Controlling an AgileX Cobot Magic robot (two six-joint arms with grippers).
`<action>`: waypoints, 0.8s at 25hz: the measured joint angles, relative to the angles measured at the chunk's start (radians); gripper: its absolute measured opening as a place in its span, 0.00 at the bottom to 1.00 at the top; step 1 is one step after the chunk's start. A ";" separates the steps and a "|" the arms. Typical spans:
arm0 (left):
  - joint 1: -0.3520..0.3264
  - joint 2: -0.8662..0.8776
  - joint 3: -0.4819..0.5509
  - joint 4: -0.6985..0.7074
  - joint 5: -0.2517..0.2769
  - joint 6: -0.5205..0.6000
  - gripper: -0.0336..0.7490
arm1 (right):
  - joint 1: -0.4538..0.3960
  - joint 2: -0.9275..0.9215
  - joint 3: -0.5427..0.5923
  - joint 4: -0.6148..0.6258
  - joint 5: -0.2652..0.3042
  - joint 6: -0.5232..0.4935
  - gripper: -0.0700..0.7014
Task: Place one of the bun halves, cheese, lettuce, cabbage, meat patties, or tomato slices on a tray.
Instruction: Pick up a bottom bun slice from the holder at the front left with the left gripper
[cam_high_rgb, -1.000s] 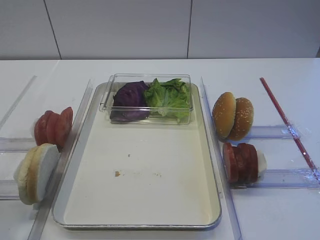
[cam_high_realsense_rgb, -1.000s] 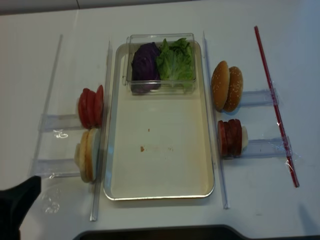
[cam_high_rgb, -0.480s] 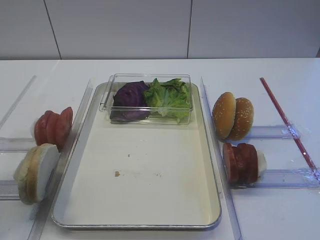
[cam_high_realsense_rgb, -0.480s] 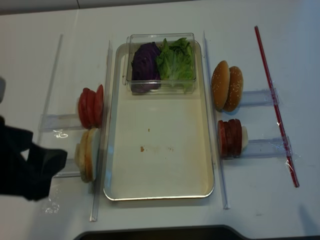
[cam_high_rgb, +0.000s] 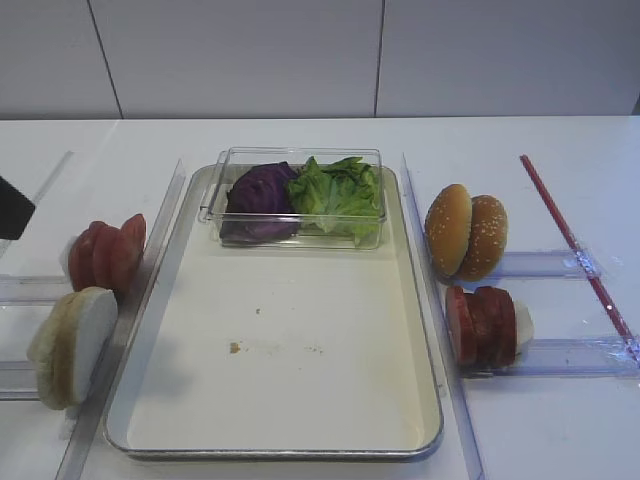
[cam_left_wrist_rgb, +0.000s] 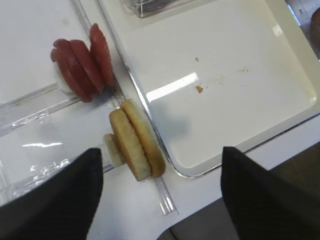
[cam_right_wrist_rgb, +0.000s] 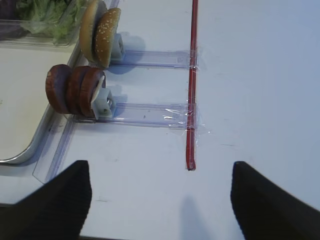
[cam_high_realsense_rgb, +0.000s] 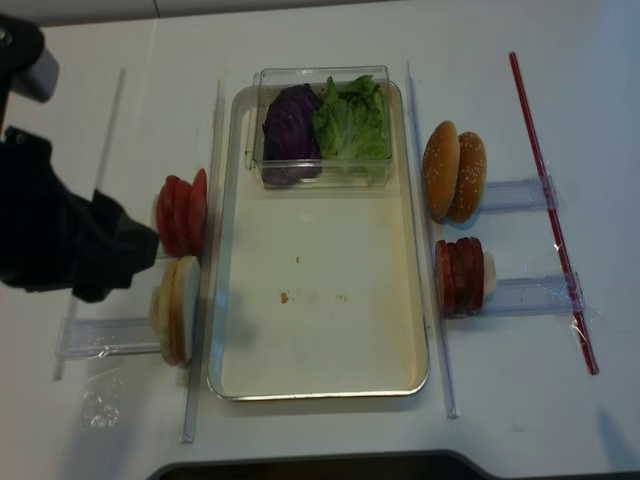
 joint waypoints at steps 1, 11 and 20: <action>-0.008 0.015 -0.012 -0.007 0.007 0.002 0.68 | 0.000 0.000 0.000 0.000 0.000 0.000 0.09; -0.110 0.201 -0.118 0.072 0.084 -0.129 0.68 | 0.000 0.000 0.000 0.000 0.000 0.000 0.09; -0.143 0.340 -0.148 0.079 0.084 -0.240 0.68 | 0.000 0.000 0.000 0.000 0.000 0.000 0.09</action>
